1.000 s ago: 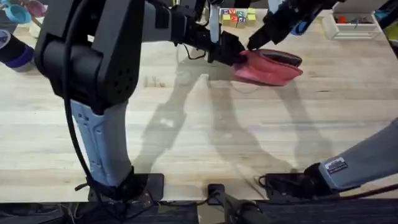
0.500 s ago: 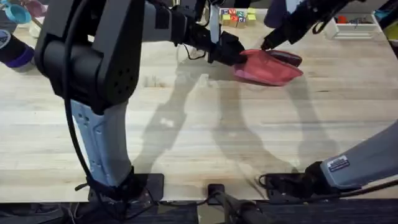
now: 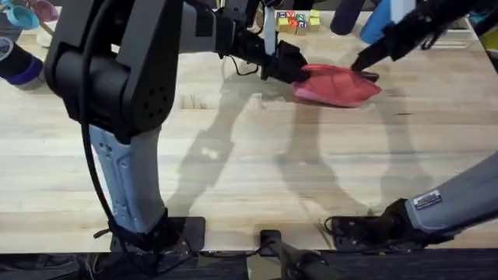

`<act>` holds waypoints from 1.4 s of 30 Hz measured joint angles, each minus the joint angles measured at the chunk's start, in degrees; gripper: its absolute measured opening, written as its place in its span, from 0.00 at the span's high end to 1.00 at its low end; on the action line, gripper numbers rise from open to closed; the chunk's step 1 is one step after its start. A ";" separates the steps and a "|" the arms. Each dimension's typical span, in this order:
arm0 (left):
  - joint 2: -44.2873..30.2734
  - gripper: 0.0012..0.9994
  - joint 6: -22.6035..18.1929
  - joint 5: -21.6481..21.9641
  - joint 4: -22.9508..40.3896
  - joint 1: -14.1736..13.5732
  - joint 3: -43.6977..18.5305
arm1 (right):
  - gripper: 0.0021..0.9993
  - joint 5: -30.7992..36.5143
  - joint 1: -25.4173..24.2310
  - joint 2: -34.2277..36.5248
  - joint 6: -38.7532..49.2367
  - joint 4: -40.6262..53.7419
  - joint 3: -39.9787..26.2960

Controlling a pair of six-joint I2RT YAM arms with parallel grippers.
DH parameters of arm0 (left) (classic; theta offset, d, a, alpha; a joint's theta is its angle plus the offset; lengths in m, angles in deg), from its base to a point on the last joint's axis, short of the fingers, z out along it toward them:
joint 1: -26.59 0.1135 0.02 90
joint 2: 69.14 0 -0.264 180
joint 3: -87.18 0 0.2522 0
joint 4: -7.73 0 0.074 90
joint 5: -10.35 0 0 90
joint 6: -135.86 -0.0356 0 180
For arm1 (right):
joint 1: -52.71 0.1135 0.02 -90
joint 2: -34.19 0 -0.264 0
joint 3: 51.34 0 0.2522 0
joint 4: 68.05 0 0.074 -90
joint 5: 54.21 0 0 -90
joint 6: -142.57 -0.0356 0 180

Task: Unzip the bag, pick up the pens from the table one at a time and place them inside, then zip the bag closed.

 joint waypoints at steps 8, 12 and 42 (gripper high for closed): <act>-0.02 0.96 -0.02 0.07 0.06 -0.35 0.00 | 0.97 0.23 -9.25 0.00 1.10 -2.27 4.28; -0.02 0.96 -0.02 0.08 0.07 -0.37 0.00 | 0.97 -0.20 -12.85 -0.01 1.12 -4.31 7.31; -0.02 0.96 -0.02 0.54 0.10 -0.74 0.26 | 0.77 -16.22 -23.30 -2.16 -2.56 -28.70 28.70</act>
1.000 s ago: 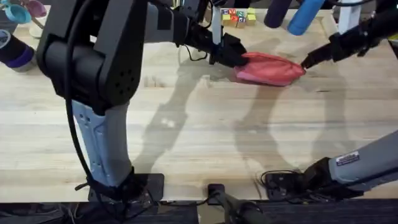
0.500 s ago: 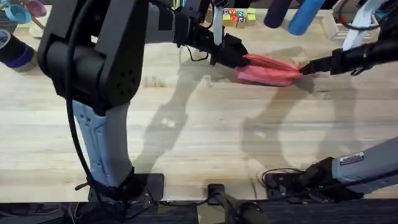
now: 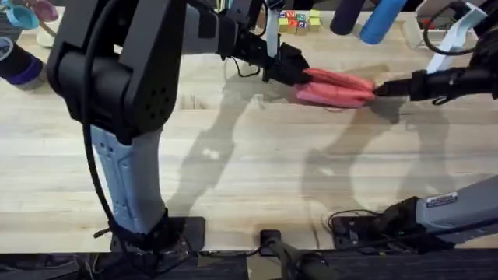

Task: Unzip the bag, pick up the pens from the table one at a time and place them inside, then zip the bag closed.

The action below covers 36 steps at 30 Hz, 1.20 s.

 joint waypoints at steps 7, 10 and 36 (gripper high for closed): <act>0.00 0.96 0.00 0.97 0.25 1.88 0.07 | 0.01 5.57 -0.29 -0.11 0.39 2.23 -0.60; 0.00 0.96 0.00 0.99 0.38 2.50 0.15 | 0.00 7.51 1.01 -0.55 0.37 4.18 -1.72; 0.00 0.01 0.24 -1.05 0.12 2.10 0.17 | 0.00 10.08 13.86 -32.37 0.42 9.13 -3.69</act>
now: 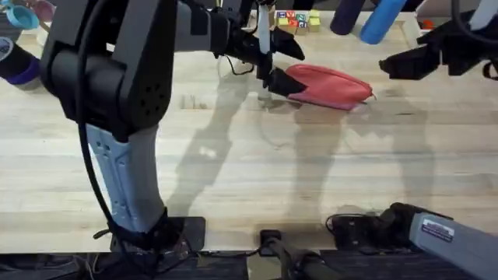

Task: Unzip the bag, pick up the pens from the table one at a time and place them inside, then zip the bag closed.

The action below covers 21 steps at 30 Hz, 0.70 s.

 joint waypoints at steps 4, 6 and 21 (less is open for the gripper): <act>0.11 0.00 0.41 0.14 0.02 0.00 0.00 | 0.00 0.00 0.08 -2.47 0.00 1.49 0.00; 0.83 0.00 1.52 1.66 0.11 0.02 0.00 | 0.00 0.02 0.08 -3.51 0.00 2.03 0.00; 25.27 0.00 9.44 26.19 19.58 0.02 -0.02 | 0.00 0.00 0.08 -9.92 -7.24 4.11 0.00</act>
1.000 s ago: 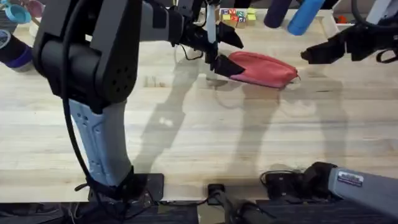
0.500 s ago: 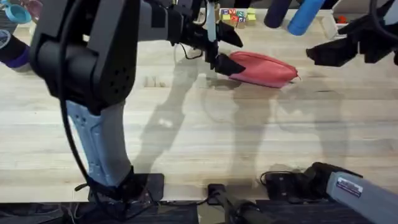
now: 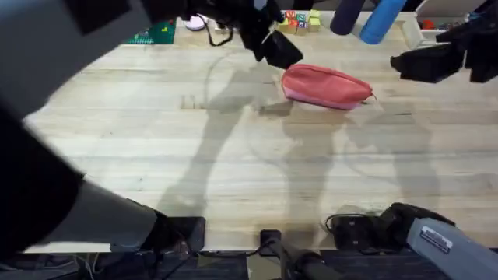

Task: Unzip the bag, pick up the pens from the table one at a time and place them inside, then zip the bag closed.

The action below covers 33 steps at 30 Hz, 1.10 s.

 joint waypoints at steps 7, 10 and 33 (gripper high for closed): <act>8.28 0.01 0.50 11.88 11.66 0.00 0.00 | 0.00 0.00 0.00 -1.39 -8.90 0.13 0.00; 11.98 0.01 0.62 14.81 14.38 0.00 0.00 | 0.00 0.00 0.00 -1.78 -11.79 0.80 0.00; 22.64 0.00 34.34 30.42 18.49 0.00 0.00 | 0.00 -0.02 0.00 -9.92 -15.30 5.44 0.00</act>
